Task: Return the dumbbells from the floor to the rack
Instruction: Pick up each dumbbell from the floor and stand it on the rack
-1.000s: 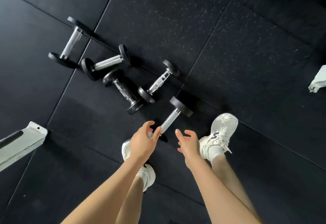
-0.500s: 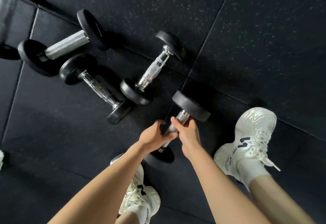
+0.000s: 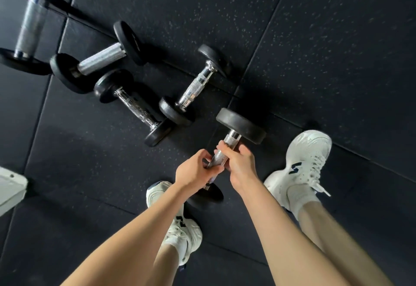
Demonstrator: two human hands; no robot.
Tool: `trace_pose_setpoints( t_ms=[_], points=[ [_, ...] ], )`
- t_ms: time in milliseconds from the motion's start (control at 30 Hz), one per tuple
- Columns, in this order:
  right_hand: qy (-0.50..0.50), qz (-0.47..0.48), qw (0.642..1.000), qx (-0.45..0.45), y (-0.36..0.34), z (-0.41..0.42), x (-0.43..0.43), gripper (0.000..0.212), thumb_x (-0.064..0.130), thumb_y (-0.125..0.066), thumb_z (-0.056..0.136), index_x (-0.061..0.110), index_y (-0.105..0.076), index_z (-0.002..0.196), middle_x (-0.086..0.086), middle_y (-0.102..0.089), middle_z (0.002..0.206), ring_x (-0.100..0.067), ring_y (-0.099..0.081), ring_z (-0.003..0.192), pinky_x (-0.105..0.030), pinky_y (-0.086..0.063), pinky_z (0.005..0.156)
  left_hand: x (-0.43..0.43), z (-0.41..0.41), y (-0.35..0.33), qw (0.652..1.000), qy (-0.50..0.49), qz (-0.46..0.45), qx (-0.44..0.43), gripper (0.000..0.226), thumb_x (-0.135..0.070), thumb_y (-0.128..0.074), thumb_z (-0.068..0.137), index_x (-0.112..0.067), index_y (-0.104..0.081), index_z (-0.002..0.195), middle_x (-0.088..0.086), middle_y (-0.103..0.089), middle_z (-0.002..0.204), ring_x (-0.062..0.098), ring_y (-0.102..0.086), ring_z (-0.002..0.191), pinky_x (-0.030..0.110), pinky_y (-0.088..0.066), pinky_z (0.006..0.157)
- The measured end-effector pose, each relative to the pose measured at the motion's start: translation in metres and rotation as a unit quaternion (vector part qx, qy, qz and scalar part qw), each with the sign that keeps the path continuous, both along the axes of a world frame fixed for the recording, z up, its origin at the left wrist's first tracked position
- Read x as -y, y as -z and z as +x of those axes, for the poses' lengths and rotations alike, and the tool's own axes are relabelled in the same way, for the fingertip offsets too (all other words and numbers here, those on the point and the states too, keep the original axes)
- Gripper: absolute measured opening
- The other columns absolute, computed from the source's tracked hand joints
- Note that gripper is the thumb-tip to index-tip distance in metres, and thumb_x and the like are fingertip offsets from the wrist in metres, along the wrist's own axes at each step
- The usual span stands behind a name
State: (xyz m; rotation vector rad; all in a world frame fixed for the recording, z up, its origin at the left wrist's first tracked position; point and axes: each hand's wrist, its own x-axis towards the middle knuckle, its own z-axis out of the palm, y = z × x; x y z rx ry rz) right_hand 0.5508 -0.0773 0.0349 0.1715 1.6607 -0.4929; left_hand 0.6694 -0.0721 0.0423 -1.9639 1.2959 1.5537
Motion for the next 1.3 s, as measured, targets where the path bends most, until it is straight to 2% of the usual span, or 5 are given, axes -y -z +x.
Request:
trace_pose_setpoints(
  t_ms=[533,700,900,1133,1300],
  points=[
    [-0.015,-0.084,0.996,-0.03,-0.433,-0.078,0.091,0.096,0.045,-0.088,0.048,0.007,-0.053,0.129,-0.015,-0.063,0.126,-0.031,-0.063,0.114,-0.051,-0.051,0.098,0.086,-0.085,-0.442,0.996,-0.021,-0.083,-0.029,0.034,-0.056,-0.059,0.083,-0.025,-0.051,0.092,-0.008,-0.073,0.075,0.014,-0.069,0.07,0.031,-0.052,0.068],
    [-0.041,-0.127,0.989,-0.058,-0.56,-0.139,0.127,0.032,0.023,-0.081,0.075,0.007,-0.066,0.099,-0.016,-0.072,0.102,-0.034,-0.068,0.1,-0.048,-0.054,0.093,0.126,-0.14,-0.562,0.993,-0.008,-0.116,-0.036,0.036,-0.055,-0.063,0.079,-0.022,-0.05,0.087,-0.005,-0.069,0.08,0.015,-0.062,0.072,0.027,-0.041,0.061],
    [-0.032,-0.202,0.975,-0.085,-0.646,-0.203,0.183,0.022,0.018,-0.079,0.077,0.008,-0.066,0.092,-0.016,-0.072,0.103,-0.033,-0.068,0.101,-0.05,-0.052,0.096,0.18,-0.206,-0.639,0.983,-0.02,-0.175,-0.059,0.034,-0.053,-0.066,0.077,-0.024,-0.049,0.077,-0.006,-0.061,0.078,0.015,-0.057,0.07,0.029,-0.04,0.062],
    [0.005,-0.256,0.963,-0.089,-0.677,-0.251,0.266,0.079,0.03,-0.087,0.059,0.0,-0.056,0.126,-0.017,-0.069,0.115,-0.035,-0.067,0.104,-0.052,-0.052,0.095,0.265,-0.259,-0.676,0.977,-0.039,-0.198,-0.074,0.039,-0.057,-0.067,0.074,-0.022,-0.052,0.081,-0.006,-0.061,0.072,0.015,-0.056,0.06,0.028,-0.043,0.061],
    [-0.007,-0.253,0.962,-0.104,-0.701,-0.276,0.334,0.033,0.016,-0.08,0.075,0.003,-0.064,0.1,-0.013,-0.07,0.094,-0.034,-0.068,0.096,-0.052,-0.053,0.093,0.337,-0.283,-0.684,0.976,-0.04,-0.202,-0.079,0.038,-0.056,-0.067,0.074,-0.022,-0.051,0.08,-0.005,-0.061,0.073,0.016,-0.058,0.062,0.03,-0.045,0.059]
  ],
)
